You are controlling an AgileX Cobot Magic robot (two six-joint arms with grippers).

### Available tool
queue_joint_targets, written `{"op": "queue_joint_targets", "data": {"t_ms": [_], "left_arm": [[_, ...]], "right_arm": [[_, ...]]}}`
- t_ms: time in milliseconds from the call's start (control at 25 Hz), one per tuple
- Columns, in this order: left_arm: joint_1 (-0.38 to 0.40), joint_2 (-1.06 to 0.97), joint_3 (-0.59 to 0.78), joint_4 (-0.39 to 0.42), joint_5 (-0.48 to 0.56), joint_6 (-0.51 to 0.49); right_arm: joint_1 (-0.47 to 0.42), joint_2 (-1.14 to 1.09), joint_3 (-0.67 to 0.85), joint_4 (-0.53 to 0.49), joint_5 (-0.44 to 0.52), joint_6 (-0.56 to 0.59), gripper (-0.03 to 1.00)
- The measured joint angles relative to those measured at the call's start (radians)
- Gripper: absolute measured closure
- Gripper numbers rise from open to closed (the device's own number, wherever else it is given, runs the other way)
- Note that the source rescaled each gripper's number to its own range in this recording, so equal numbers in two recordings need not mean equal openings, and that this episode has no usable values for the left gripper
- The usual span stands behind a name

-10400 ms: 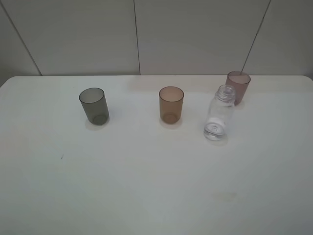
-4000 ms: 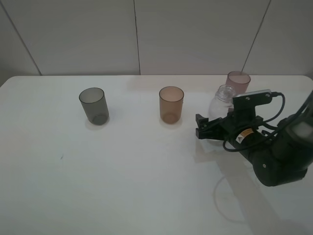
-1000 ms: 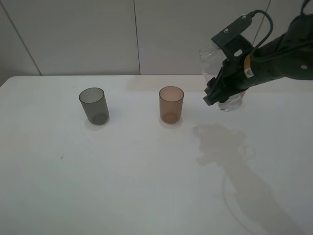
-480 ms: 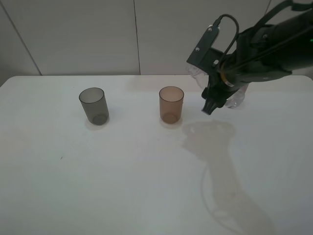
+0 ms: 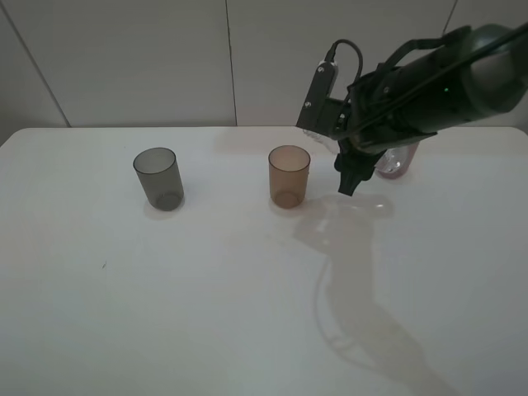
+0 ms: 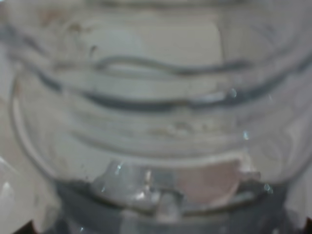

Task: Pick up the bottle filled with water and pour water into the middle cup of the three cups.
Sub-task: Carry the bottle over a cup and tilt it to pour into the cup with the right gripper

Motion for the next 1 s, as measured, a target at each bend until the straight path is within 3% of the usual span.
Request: {"op": "queue_joint_targets", "data": {"t_ms": [640,1000], "left_arm": [[0.0,0.0,0.0,0.0,0.0,0.0],[0.0,0.0,0.0,0.0,0.0,0.0]], "right_arm": [[0.006,0.042,-0.001,-0.242,0.06,0.0,0.96],[0.006,0.074,-0.001,-0.316,0.074,0.0,0.96]]}}
